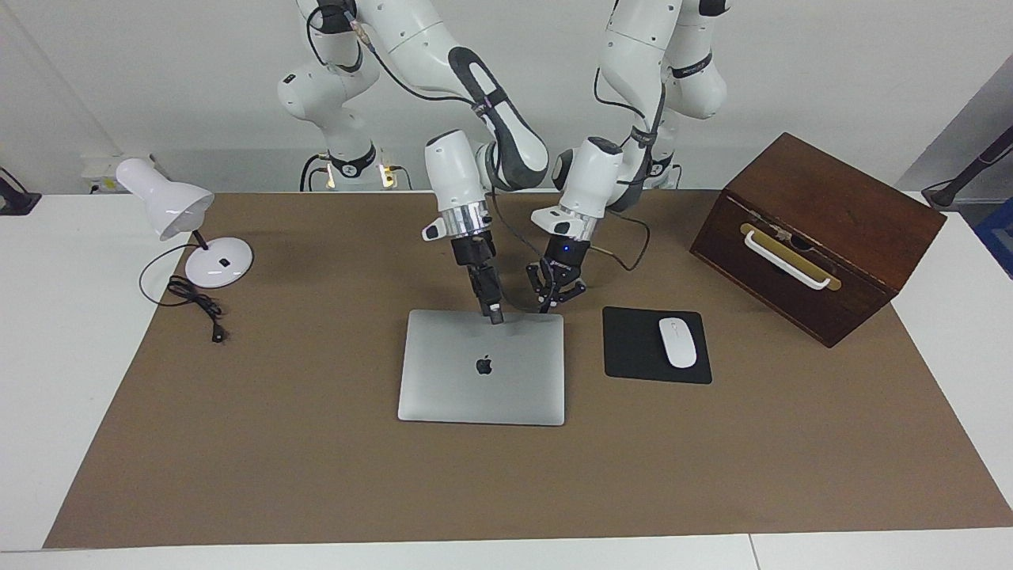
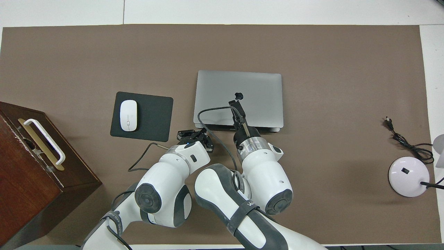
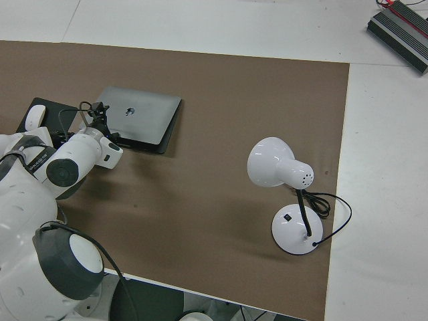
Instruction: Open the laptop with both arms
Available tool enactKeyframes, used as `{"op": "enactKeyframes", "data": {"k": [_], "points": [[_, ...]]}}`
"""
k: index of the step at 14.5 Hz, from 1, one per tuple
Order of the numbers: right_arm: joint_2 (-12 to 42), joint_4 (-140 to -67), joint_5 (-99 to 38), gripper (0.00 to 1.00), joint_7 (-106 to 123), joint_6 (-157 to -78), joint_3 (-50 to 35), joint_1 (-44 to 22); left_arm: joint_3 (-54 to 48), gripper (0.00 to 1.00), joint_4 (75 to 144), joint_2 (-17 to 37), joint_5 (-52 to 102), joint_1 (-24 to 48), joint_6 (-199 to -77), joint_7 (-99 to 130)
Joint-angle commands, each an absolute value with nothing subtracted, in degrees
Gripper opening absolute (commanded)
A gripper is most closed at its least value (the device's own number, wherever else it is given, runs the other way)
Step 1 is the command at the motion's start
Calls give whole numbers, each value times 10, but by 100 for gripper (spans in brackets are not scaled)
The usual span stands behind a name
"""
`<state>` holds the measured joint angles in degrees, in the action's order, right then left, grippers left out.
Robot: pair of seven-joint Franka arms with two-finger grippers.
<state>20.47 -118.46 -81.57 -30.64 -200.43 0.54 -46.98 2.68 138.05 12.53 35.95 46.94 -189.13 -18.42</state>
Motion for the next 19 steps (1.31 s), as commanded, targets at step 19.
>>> {"op": "enactKeyframes", "data": {"k": [19], "points": [[187, -1209, -867, 100, -277, -2009, 4, -485, 30, 0, 1335, 197, 334, 445, -1927, -192]]}}
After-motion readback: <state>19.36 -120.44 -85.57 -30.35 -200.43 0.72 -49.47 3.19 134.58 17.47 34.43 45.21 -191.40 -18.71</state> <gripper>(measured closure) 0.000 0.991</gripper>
